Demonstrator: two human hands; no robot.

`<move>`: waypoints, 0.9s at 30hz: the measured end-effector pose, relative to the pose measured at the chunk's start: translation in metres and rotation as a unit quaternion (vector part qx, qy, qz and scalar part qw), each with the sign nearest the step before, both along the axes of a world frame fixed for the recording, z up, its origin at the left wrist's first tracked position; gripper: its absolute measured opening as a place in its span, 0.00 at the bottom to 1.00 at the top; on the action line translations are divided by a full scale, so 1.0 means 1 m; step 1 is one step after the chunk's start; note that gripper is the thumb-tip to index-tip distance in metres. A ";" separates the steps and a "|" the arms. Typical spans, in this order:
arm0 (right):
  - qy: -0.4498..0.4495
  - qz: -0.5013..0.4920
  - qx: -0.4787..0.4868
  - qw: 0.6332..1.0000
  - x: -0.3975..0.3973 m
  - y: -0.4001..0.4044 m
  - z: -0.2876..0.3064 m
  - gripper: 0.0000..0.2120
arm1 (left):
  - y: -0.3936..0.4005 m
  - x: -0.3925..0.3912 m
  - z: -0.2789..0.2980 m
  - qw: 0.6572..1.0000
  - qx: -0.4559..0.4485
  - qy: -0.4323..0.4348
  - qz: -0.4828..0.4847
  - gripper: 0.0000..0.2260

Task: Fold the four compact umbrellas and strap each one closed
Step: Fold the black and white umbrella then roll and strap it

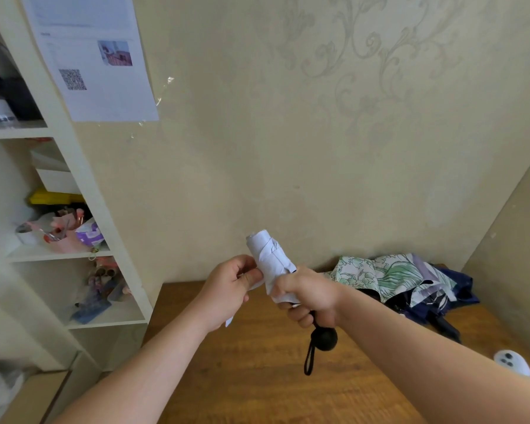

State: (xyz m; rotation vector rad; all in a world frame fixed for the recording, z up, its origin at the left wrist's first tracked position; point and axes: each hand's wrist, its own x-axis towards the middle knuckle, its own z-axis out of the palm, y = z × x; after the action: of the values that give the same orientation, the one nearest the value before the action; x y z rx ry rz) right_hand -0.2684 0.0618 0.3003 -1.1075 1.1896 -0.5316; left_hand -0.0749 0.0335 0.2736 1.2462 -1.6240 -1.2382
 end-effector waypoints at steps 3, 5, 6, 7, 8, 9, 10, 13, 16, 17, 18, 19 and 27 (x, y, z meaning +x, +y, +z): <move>-0.025 0.058 0.057 0.996 -0.003 -0.003 0.002 0.06 | 0.002 -0.001 0.008 1.000 0.002 0.007 -0.019 0.17; -0.047 0.098 0.094 0.990 -0.007 -0.005 0.001 0.06 | 0.005 -0.001 0.012 0.999 0.019 0.021 -0.044 0.28; -0.063 0.114 0.110 0.985 -0.009 -0.005 0.000 0.06 | 0.007 -0.001 0.013 0.998 0.021 0.027 -0.049 0.32; -0.078 0.126 0.121 0.981 -0.010 -0.006 -0.001 0.07 | 0.009 -0.001 0.015 0.998 0.018 0.036 -0.051 0.34; -0.091 0.136 0.126 0.978 -0.011 -0.006 -0.003 0.07 | 0.011 -0.002 0.017 0.998 0.011 0.044 -0.052 0.36; -0.102 0.141 0.128 0.976 -0.012 -0.007 -0.004 0.07 | 0.012 -0.002 0.019 0.997 0.002 0.051 -0.053 0.36; -0.111 0.143 0.128 0.975 -0.012 -0.007 -0.005 0.08 | 0.013 -0.003 0.020 0.997 -0.006 0.055 -0.052 0.35; -0.098 0.134 0.099 0.981 -0.014 -0.011 -0.009 0.19 | 0.013 -0.002 0.023 0.998 -0.033 0.043 -0.036 0.30; -0.062 0.076 0.035 0.995 -0.014 -0.012 -0.009 0.24 | 0.011 0.001 0.022 0.998 -0.065 -0.004 -0.010 0.28; -0.044 0.057 0.009 0.997 -0.013 -0.011 -0.009 0.23 | 0.011 0.001 0.021 0.997 -0.076 -0.019 0.003 0.28; -0.019 0.044 -0.024 0.999 -0.010 -0.010 -0.008 0.21 | 0.011 0.001 0.020 0.996 -0.084 -0.032 0.022 0.27; 0.007 0.032 -0.060 0.998 -0.006 -0.008 -0.008 0.17 | 0.011 0.001 0.019 0.994 -0.092 -0.045 0.042 0.27; 0.281 -0.143 -0.312 0.896 0.015 0.012 -0.030 0.21 | 0.013 -0.010 0.016 0.985 -0.098 -0.057 0.131 0.23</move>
State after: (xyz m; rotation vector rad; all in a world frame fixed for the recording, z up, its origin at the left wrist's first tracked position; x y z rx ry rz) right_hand -0.2533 0.0739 0.2707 -1.7206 1.7698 -0.8978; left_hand -0.0850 0.0463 0.2892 1.3739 -1.5592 -0.8391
